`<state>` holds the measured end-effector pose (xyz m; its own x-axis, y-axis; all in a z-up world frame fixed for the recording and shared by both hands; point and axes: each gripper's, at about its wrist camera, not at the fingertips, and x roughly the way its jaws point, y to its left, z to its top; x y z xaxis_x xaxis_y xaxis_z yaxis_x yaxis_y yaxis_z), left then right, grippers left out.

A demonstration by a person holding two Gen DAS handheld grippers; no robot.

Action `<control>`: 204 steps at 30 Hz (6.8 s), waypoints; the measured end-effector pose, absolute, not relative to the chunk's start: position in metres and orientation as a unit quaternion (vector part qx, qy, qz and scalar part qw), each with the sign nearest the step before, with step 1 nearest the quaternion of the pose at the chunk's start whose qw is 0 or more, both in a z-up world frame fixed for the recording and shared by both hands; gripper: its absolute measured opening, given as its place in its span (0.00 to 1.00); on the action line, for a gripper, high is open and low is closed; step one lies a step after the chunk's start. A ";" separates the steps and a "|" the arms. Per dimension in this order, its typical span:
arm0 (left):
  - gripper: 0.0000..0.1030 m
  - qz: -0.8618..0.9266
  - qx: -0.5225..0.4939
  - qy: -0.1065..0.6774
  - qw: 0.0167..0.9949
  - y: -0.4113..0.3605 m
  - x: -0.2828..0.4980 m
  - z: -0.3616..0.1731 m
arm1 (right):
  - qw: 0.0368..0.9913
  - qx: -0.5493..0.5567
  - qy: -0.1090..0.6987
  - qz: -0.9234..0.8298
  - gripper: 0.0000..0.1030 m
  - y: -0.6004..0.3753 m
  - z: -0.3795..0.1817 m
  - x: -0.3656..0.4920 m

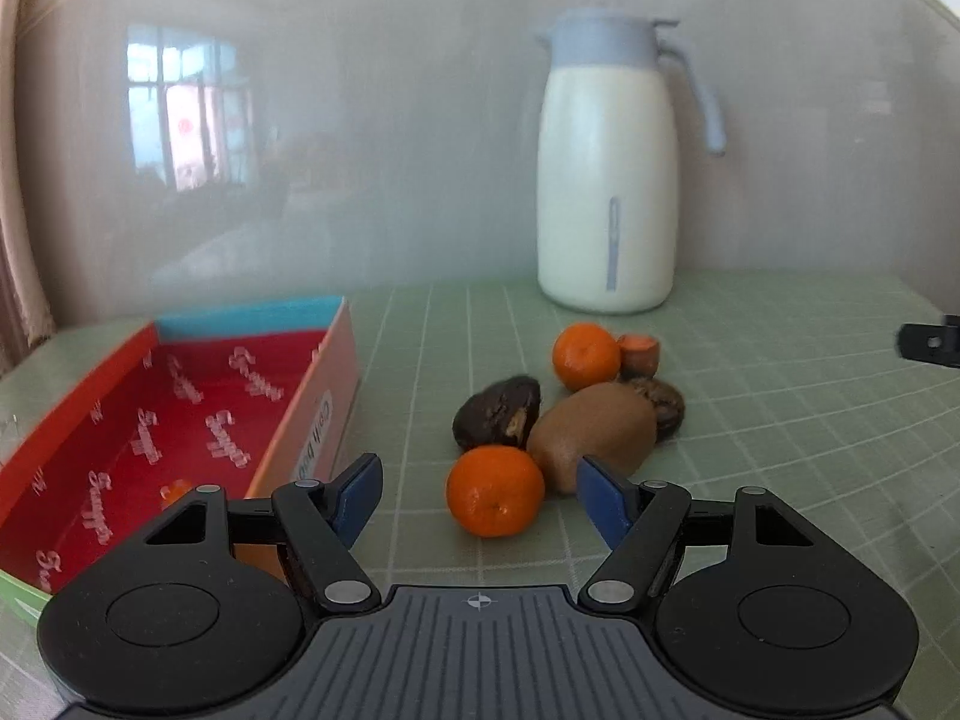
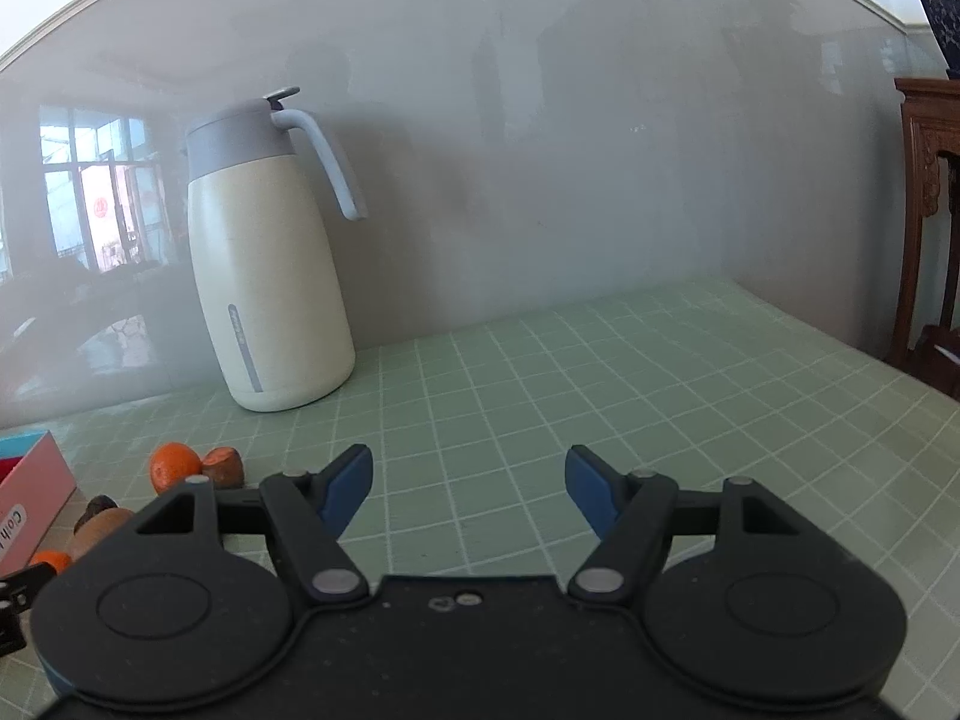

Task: Organize fruits
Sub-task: 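Reach the left gripper to the mandarin and close on it, then carry the mandarin with the left gripper into the red box and release, then reach the right gripper to the kiwi and close on it, then carry the kiwi with the right gripper into the red box and release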

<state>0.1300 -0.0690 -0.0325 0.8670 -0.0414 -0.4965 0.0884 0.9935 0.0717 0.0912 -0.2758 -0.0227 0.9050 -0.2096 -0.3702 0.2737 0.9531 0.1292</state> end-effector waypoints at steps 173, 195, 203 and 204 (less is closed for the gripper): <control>1.00 0.177 -0.014 0.208 0.962 0.141 0.077 -0.011 | 0.957 -0.030 0.286 0.025 0.59 -0.093 -0.051 0.161; 1.00 0.181 -0.025 0.207 0.961 0.147 0.077 -0.011 | 0.969 -0.037 0.238 0.057 0.58 -0.085 -0.025 0.134; 1.00 0.193 -0.029 0.207 0.959 0.159 0.074 -0.011 | 0.974 -0.032 0.206 0.094 0.58 -0.062 -0.015 0.122; 1.00 0.195 -0.028 0.207 0.958 0.161 0.073 -0.011 | 0.974 -0.033 0.203 0.098 0.58 -0.059 -0.014 0.121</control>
